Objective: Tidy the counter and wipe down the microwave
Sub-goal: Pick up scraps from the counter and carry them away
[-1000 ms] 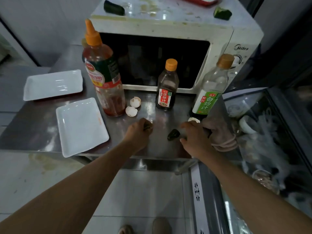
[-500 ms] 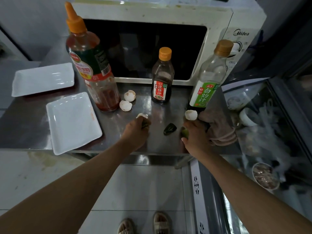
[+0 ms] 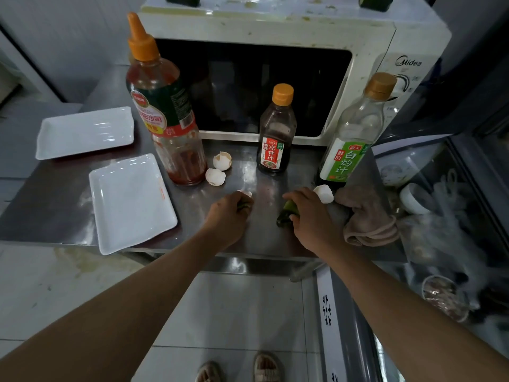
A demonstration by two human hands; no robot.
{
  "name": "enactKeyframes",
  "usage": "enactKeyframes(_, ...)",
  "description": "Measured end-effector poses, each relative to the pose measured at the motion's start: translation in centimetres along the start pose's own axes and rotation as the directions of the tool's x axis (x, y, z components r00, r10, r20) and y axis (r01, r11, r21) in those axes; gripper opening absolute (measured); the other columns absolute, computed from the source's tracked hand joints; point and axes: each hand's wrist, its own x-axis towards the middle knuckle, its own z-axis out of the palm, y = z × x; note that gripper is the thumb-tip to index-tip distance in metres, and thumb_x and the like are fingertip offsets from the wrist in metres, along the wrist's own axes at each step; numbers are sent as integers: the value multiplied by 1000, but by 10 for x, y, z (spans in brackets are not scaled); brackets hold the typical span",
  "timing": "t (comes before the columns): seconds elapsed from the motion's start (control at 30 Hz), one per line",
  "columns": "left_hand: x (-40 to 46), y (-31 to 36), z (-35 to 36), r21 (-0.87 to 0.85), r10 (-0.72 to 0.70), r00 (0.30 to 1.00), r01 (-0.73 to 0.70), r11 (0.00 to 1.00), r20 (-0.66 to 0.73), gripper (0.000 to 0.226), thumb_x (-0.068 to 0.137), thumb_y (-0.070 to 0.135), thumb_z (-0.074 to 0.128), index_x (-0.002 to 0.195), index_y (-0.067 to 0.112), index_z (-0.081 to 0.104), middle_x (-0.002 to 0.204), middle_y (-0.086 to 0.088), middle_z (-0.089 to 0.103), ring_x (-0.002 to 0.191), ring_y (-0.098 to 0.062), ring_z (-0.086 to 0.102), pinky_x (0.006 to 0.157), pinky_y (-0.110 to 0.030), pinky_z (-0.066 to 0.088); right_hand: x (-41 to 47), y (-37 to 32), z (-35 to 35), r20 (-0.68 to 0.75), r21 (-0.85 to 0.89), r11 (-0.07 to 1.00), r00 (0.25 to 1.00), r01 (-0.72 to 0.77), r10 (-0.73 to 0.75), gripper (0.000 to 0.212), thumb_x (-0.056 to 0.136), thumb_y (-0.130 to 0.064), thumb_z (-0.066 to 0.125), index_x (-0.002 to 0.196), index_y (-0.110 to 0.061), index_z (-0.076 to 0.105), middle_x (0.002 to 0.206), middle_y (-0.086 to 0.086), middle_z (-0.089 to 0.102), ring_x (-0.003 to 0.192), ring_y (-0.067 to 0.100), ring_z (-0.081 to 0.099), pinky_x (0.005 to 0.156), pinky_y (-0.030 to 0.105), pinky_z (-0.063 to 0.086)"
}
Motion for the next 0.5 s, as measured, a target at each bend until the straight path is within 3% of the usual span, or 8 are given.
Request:
enactKeyframes(0.13, -3, 1, -2, -9, 3, 1000, -3, 1000, -19, 22, 90, 9, 51, 107, 13, 64, 108, -8, 66, 100, -24, 59, 71, -16, 32, -1, 7, 6, 79, -16, 1000, 997, -6, 7, 46, 87, -5, 59, 132, -14, 51, 135, 3, 47, 123, 22, 43, 101, 27, 32)
enactKeyframes(0.33, -7, 1, -3, 14, -20, 1000, 19, 1000, 21, 25, 93, 12, 49, 116, 13, 60, 112, -12, 63, 103, -28, 57, 82, -28, 40, 0, 9, 12, 100, -44, 999, 995, 24, -19, 45, 84, -11, 65, 128, -16, 54, 130, 4, 47, 121, 22, 43, 100, 29, 37)
enactKeyframes(0.5, -8, 1, -4, 7, -31, 1000, 31, 999, 4, 25, 91, 11, 50, 113, 14, 61, 110, -11, 64, 101, -27, 58, 82, -30, 42, 0, 8, 16, 107, -62, 996, 992, 68, -61, 44, 83, -11, 67, 125, -15, 56, 124, 5, 46, 117, 23, 43, 99, 27, 37)
